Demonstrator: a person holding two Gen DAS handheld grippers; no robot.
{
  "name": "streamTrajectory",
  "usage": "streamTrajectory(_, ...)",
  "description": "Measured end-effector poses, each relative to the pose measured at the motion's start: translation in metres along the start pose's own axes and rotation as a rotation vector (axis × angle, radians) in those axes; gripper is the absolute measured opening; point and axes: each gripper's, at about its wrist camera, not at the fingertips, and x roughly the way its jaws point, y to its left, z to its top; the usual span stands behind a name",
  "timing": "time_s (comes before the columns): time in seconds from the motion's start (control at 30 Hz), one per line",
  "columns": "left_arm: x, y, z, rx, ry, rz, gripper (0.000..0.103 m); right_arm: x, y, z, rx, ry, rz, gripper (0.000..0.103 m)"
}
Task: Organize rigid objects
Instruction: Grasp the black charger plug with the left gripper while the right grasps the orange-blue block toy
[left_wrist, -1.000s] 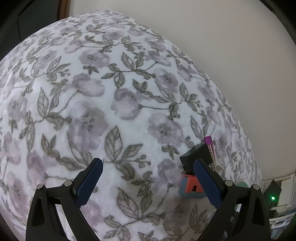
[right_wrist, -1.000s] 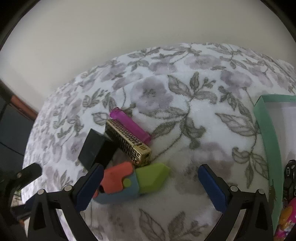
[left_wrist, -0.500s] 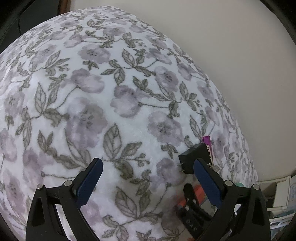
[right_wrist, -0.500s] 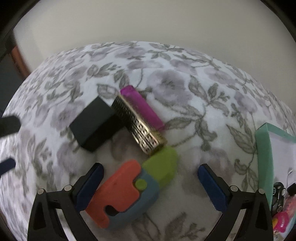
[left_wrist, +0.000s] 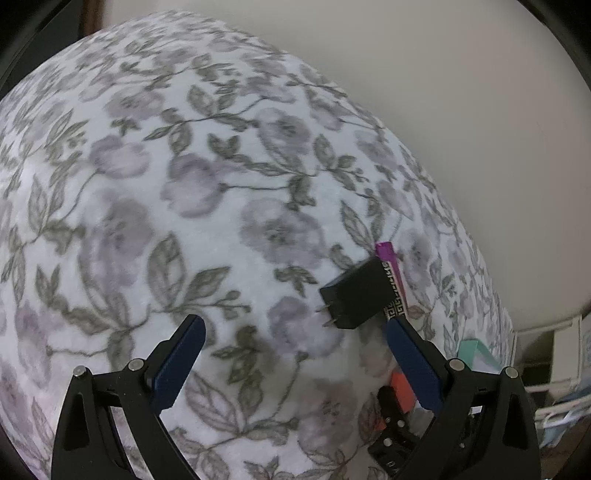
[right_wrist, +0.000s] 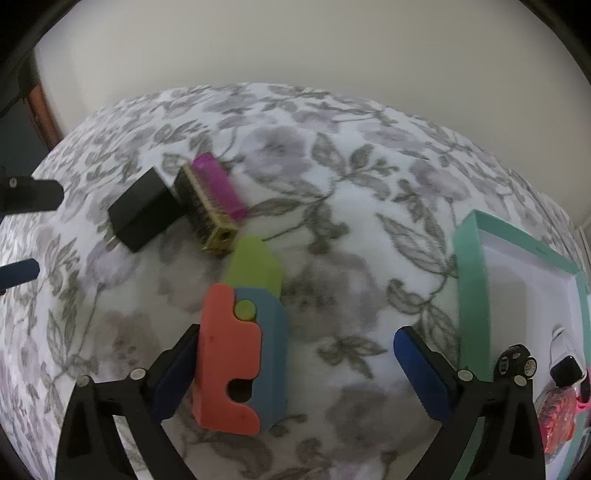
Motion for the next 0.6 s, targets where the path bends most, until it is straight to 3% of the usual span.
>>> streamTrajectory(0.2,0.015,-0.023,-0.005,0.103,0.002,0.029,0.098,0.0,-0.01,0.004,0.029,-0.024,0.009,0.088)
streamTrajectory(0.47,0.034,-0.049,-0.01,0.291,-0.079,0.079,0.098,0.002,-0.013,0.005,0.012,-0.04,0.015,0.08)
streamTrajectory(0.6,0.04,-0.053,-0.01,0.352,-0.108,0.112,0.098,-0.002,-0.014,0.006,0.027,-0.03,0.009,0.063)
